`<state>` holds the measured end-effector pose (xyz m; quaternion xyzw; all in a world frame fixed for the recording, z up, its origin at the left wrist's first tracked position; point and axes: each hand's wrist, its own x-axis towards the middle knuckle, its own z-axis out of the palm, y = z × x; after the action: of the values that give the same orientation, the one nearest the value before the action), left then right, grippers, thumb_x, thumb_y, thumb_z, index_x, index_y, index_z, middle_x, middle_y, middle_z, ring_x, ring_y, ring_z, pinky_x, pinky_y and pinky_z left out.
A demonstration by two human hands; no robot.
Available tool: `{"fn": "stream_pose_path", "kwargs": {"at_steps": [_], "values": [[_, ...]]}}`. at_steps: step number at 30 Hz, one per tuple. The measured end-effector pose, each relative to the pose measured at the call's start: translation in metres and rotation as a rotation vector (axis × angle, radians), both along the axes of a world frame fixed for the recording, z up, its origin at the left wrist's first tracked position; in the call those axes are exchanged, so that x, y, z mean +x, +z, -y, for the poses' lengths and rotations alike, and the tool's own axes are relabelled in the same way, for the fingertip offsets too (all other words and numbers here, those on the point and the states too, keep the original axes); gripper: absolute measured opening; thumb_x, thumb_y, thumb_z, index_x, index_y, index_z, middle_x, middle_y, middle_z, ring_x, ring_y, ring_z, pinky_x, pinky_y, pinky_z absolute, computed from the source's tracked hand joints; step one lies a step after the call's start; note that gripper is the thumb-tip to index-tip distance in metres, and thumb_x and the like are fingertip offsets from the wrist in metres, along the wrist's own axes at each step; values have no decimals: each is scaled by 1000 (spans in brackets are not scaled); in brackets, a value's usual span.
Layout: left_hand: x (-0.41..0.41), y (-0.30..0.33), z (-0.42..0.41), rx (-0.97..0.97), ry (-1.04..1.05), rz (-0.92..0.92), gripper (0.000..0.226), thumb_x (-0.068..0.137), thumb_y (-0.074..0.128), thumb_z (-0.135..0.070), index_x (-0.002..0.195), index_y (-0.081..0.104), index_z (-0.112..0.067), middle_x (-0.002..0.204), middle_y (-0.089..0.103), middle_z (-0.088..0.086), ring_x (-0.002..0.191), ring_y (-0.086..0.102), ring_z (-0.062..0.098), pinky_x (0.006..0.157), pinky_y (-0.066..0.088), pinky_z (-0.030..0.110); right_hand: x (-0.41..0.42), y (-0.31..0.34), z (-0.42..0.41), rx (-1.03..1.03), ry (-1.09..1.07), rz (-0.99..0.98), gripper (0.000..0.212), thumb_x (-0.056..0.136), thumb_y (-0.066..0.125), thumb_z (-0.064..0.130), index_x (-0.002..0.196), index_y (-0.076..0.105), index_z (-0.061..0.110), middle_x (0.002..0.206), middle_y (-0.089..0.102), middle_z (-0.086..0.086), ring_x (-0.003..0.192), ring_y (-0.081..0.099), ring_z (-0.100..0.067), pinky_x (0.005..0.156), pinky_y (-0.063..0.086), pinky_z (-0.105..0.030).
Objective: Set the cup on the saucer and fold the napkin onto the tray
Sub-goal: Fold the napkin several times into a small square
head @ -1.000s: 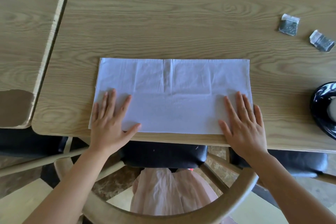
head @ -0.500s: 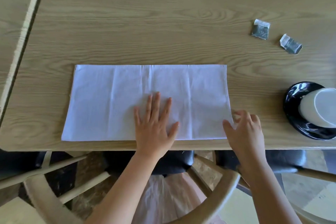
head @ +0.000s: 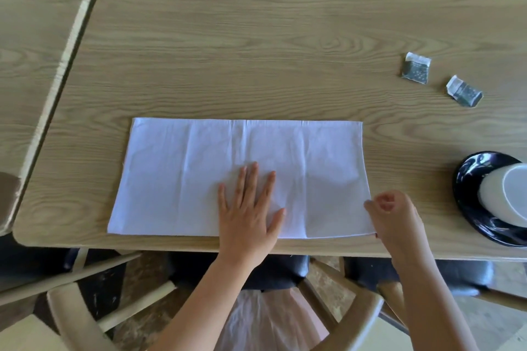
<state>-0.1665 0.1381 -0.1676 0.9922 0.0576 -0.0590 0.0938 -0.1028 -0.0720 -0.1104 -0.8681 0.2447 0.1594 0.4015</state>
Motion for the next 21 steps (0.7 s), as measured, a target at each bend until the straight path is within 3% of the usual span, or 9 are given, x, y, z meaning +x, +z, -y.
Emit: {"fn": "stream_pose_path", "kwargs": {"at_steps": [3,7,9,10,13,15,17,19,21], "values": [[1,2,1,-22,-5,-10,64,87,31,-51,145,23,-27,155,20,7,143,15,27,110,14,58,-9,-1,1,122,-103,-7,25,82,60,15,107,57,16,79,65,5,61,59,-17,64,52,-37],[2,7,0,-122,25,-13,62,87,19,-52,145,19,-31,157,8,0,144,0,19,113,-4,50,-9,12,-7,178,-110,131,17,82,62,10,92,69,21,61,66,14,60,60,-4,53,43,-23],[7,20,0,-373,131,44,60,86,19,-52,138,37,-29,154,24,-4,143,11,10,115,-2,48,-8,25,-20,203,-39,203,21,81,63,12,79,67,33,59,67,20,56,58,4,54,42,-21],[13,30,1,-519,190,99,57,85,23,-52,129,50,-28,145,42,-6,137,27,7,116,10,49,-7,31,-28,214,7,234,23,80,63,13,76,66,35,62,67,23,54,57,5,54,43,-19],[46,72,-4,-955,346,99,40,79,35,-55,89,65,-30,92,70,-16,89,63,3,83,50,37,-7,48,-56,231,117,296,22,78,64,16,73,66,38,69,68,19,56,58,0,53,45,-13],[76,92,-12,-1121,376,-94,35,76,42,-56,77,64,-29,76,70,-11,67,67,5,64,48,27,-8,56,-77,235,176,307,19,76,64,21,72,66,39,69,69,14,58,60,-4,56,46,-16],[98,104,-23,-1157,318,-190,19,81,54,-46,77,64,-29,72,69,-10,56,65,0,56,44,19,-10,60,-96,236,227,306,14,78,64,22,78,69,36,62,68,7,55,59,-3,54,45,-14],[108,108,-39,-1120,299,-131,4,81,65,-26,79,65,-22,65,65,-9,47,59,-6,48,40,9,-14,62,-116,238,283,298,13,80,65,22,89,71,29,62,66,8,54,57,-1,53,42,-9],[109,108,-60,-1103,300,-69,7,80,67,-12,86,68,-12,59,61,-10,41,54,-7,44,37,5,-18,61,-135,242,342,291,17,81,64,21,97,70,24,66,64,8,56,55,-2,55,40,-7]]}}
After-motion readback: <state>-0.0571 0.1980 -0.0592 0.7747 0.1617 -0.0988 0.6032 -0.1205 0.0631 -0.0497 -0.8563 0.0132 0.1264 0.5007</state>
